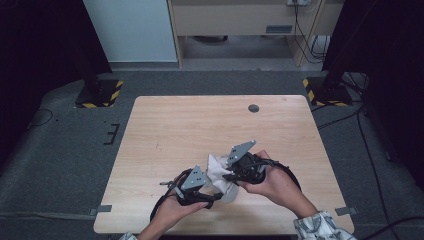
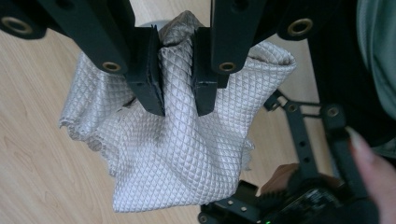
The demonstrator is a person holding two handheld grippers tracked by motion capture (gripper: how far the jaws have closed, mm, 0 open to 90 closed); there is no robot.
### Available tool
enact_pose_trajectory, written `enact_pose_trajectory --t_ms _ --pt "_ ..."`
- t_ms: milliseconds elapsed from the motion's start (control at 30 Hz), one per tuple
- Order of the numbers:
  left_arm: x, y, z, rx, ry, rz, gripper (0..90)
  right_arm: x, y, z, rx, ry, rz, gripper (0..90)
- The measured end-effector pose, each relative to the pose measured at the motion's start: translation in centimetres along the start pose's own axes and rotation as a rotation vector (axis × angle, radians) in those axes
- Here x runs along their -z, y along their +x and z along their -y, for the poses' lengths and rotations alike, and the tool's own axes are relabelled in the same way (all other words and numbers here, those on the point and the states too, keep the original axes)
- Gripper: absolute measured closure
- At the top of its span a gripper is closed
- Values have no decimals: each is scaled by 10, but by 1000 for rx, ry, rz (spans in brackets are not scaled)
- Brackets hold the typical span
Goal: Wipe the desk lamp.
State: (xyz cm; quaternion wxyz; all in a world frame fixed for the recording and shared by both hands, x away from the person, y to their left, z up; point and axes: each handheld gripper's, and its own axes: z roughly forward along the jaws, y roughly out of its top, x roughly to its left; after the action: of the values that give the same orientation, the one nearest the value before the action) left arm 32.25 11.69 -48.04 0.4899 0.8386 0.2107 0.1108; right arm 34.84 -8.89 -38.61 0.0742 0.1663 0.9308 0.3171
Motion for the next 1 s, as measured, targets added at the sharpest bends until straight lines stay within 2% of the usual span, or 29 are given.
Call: enact_pose_trajectory --t_ms 133,233,500,667,800,1000 --pt "0 0 0 -2 -3 3 232 6 5 8 13 9 -6 757" --pt "0 0 0 -5 2 -8 233 12 4 15 6 6 1 757" --pt "0 0 0 -7 3 -9 234 23 -13 31 -54 -12 33 756" --pt "0 -1 0 -8 4 -10 234 25 -22 35 -94 -44 28 756" --pt "1 -1 0 -11 5 -11 237 22 -30 36 -114 -66 31 756" --pt "1 -1 0 -17 4 -11 237 14 -42 38 -137 -68 29 756"
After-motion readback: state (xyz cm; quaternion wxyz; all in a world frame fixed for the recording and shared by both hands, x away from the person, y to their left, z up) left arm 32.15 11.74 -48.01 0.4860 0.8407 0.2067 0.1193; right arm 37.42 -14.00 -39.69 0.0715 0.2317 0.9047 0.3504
